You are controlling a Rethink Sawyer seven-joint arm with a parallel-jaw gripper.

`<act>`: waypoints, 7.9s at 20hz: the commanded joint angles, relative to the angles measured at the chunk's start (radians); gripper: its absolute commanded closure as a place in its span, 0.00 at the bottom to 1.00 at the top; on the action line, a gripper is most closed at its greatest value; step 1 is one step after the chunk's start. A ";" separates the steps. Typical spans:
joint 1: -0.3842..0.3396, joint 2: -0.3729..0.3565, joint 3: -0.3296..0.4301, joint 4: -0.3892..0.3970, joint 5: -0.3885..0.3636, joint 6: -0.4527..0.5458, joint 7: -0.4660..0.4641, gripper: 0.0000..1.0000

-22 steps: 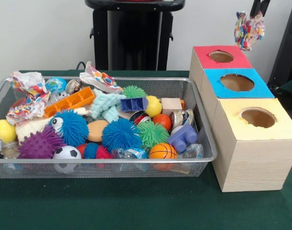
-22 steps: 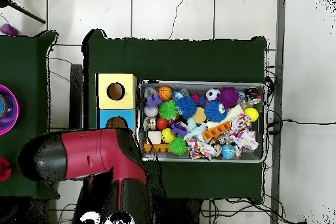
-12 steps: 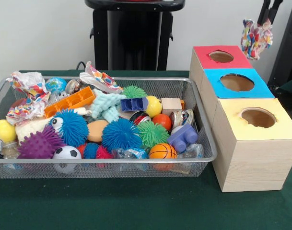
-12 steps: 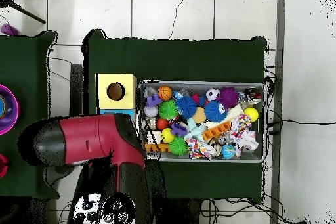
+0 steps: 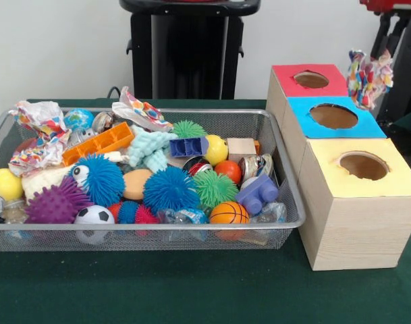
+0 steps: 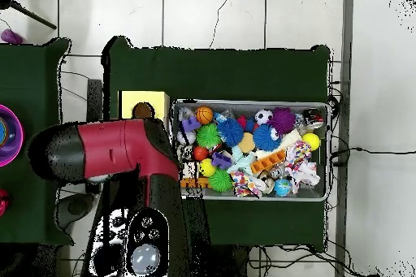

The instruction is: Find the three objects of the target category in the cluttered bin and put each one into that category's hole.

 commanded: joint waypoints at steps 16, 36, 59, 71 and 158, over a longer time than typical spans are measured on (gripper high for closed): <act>-0.023 0.219 0.068 -0.370 -0.024 0.287 0.063 1.00; -0.102 0.269 0.094 -0.435 -0.055 0.282 -0.073 1.00; -0.108 0.154 0.086 -0.157 -0.077 0.030 -0.025 1.00; -0.104 0.154 0.089 -0.090 -0.093 -0.083 0.007 1.00; -0.090 0.333 0.106 -0.191 -0.091 -0.145 0.018 0.00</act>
